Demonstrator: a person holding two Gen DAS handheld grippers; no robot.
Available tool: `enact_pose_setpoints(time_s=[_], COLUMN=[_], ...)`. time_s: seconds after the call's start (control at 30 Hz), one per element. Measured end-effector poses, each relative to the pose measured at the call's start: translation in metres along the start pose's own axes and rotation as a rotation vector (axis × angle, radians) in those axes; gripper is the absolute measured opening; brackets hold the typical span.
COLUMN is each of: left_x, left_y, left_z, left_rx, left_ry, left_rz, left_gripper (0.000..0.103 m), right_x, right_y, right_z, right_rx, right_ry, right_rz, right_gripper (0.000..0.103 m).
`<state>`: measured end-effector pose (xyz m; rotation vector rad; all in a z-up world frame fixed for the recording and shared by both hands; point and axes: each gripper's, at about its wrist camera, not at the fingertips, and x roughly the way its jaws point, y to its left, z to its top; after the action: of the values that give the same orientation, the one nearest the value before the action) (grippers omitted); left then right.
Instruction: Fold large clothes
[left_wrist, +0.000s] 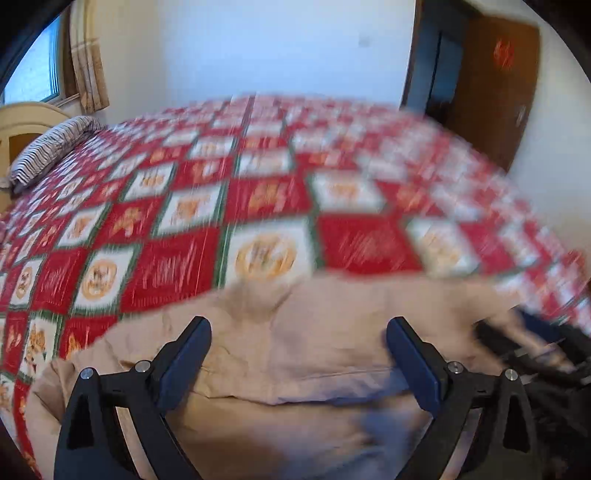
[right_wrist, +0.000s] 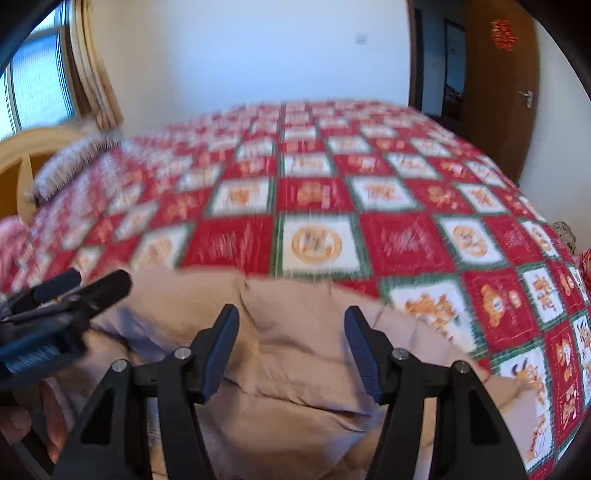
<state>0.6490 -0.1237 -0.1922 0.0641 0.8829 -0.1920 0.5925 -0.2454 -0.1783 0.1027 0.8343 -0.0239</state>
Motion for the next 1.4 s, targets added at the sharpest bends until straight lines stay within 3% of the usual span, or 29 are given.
enact_pose_setpoints(time_s=[0.07, 0.27, 1.2, 1.3, 1.4], left_x=[0.009, 0.019, 0.031, 0.004, -0.059], left_y=[0.008, -0.002, 0.000, 0.010, 0.030], left_z=[-0.008, -0.015, -0.012, 0.001, -0.006], left_rx=[-0.033, 0.011, 0.009, 0.023, 0.008], left_ry=[0.019, 0.018, 0.052, 0.086, -0.001], left_rz=[-0.010, 0.045, 0.037, -0.020, -0.068], left_gripper=[0.097, 0.101, 0.102, 0.102, 0.102], right_x=[0.019, 0.026, 0.039, 0.036, -0.005], right_y=[-0.004, -0.013, 0.003, -0.001, -0.016], right_z=[-0.012, -0.021, -0.020, -0.017, -0.018], right_rx=[-0.003, 0.013, -0.059, -0.055, -0.010], right_ry=[0.052, 0.061, 0.078, 0.096, 0.094], right_rz=[-0.019, 0.007, -0.082, -0.056, -0.014], right_gripper=[0.062, 0.065, 0.071, 0.072, 0.078])
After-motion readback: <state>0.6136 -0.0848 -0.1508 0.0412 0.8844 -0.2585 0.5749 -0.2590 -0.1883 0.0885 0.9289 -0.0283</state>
